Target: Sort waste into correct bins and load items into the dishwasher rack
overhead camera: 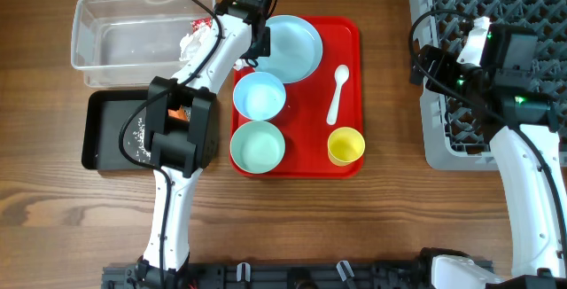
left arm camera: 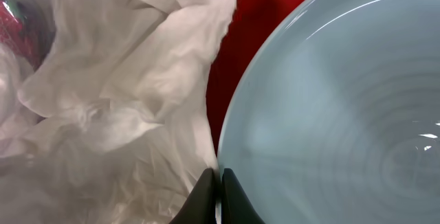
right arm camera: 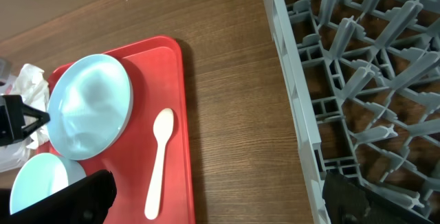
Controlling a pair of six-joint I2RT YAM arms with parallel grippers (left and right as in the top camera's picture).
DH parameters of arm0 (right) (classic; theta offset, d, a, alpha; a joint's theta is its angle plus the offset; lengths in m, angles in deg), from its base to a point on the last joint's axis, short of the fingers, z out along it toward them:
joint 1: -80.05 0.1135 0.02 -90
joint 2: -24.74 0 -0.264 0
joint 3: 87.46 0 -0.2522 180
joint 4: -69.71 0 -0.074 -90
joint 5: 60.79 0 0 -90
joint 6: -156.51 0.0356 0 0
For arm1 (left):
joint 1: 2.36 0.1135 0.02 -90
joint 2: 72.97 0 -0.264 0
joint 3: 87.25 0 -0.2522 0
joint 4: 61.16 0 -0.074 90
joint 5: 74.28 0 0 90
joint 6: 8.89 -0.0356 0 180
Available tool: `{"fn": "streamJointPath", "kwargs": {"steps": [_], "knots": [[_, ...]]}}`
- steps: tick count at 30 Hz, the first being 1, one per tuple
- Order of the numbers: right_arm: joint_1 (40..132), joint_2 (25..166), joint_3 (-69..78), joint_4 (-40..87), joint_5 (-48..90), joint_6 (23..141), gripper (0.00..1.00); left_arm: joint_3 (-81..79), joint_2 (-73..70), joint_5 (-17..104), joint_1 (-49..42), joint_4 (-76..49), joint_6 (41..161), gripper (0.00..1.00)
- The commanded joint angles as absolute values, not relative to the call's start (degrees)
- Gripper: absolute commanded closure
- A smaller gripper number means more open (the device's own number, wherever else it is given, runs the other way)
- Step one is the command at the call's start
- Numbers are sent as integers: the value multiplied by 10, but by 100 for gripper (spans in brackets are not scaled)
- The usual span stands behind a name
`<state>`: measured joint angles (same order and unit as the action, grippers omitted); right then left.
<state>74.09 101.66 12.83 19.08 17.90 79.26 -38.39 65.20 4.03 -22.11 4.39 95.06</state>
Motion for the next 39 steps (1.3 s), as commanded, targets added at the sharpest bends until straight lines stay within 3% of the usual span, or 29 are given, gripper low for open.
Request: {"fn": "streamJointPath", "kwargs": {"steps": [1,16,17,19,22,30,39], "knots": [[740,1022,117,192,189,786,0,-391,659,48,-226,41,953,96],[740,1022,117,190,189,786,0,-391,659,62,-286,-1,950,96],[740,1022,117,190,189,786,0,-391,659,62,-287,-1,950,94],[740,1022,117,190,189,786,0,-391,659,62,-287,-1,950,60],[740,1022,117,190,189,785,0,-397,655,62,-284,-1,951,47],[740,1022,117,191,189,785,0,-404,630,32,-266,-7,967,34],[740,1022,117,191,189,787,0,-402,631,74,-224,-53,997,39]]}}
